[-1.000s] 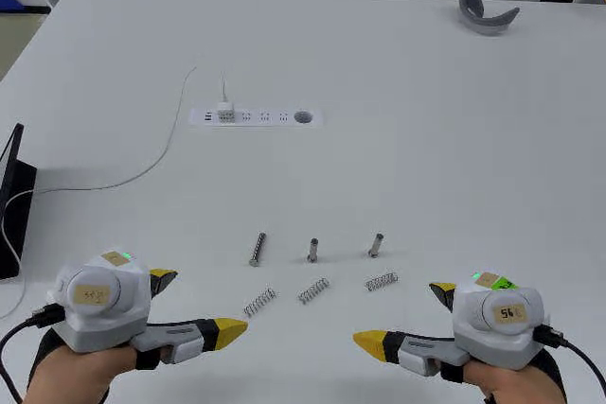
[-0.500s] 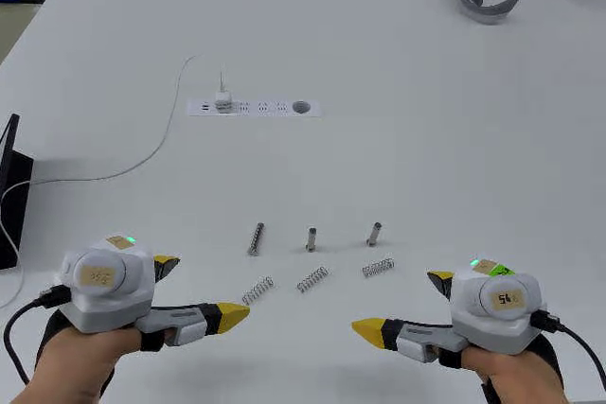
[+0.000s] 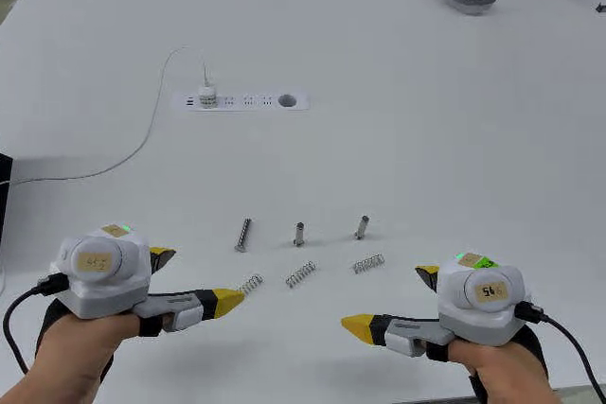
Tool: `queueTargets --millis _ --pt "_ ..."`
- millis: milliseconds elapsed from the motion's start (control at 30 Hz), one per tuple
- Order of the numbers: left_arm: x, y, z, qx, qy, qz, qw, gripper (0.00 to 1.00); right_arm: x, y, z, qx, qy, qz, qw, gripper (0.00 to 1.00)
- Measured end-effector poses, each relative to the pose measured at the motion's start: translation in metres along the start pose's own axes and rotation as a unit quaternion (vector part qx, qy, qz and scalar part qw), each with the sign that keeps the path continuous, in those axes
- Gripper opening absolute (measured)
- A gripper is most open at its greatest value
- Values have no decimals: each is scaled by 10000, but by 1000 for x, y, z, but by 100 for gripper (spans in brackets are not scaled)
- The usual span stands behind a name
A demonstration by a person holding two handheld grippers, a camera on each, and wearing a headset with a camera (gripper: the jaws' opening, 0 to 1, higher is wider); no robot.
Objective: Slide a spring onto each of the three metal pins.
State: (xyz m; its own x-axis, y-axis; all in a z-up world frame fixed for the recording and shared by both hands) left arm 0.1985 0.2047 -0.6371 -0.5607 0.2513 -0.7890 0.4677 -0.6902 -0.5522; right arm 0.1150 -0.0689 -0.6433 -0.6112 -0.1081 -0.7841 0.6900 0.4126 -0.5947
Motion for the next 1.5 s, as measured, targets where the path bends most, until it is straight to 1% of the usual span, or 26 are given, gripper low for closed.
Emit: queueTargets --millis 167,300,633,767,933,1100,1200,1300,1400,1500 --pt "-1 9 -3 -6 9 -49 10000 82 3 1 -1 -19 -23 -47 10000 91" --pt "-6 14 -4 4 27 -64 10000 82 3 1 0 -16 -5 -48 10000 91" --pt "-16 26 -14 -36 62 -115 9999 79 4 1 1 11 55 -42 10000 90" --pt "-18 31 -18 -58 43 -137 9999 78 4 1 0 1 48 -55 10000 90" --pt "-19 38 -21 -47 108 -188 9998 78 4 1 1 3 55 -42 10000 90" --pt "-21 47 -24 -70 32 -201 9998 77 4 1 2 5 73 -33 10000 90" --pt "-24 55 -27 -81 33 -182 9998 76 3 0 3 14 95 -9 10000 90" --pt "-26 60 -29 -105 14 -210 9997 75 4 -1 4 32 111 -18 9999 90" --pt "-30 63 -27 -133 -7 -215 9997 73 4 -3 5 52 121 -3 9999 90" --pt "-32 66 -28 -159 -22 -253 9996 70 4 -3 6 67 151 23 9999 90"
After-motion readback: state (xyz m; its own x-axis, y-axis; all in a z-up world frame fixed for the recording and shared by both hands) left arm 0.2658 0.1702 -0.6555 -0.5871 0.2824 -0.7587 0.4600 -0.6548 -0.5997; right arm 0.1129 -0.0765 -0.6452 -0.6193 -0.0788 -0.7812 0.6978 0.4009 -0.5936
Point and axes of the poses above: the centre of the closed fingertips' face, and the gripper's own axes: y roughly forward along the fingers, z roughly to its right, x roughly out of its underside, the point moved 6 cm from there along -y, roughly backward along the fingers, and after that the axes turned 4 degrees about z, right-handed, at the moved point
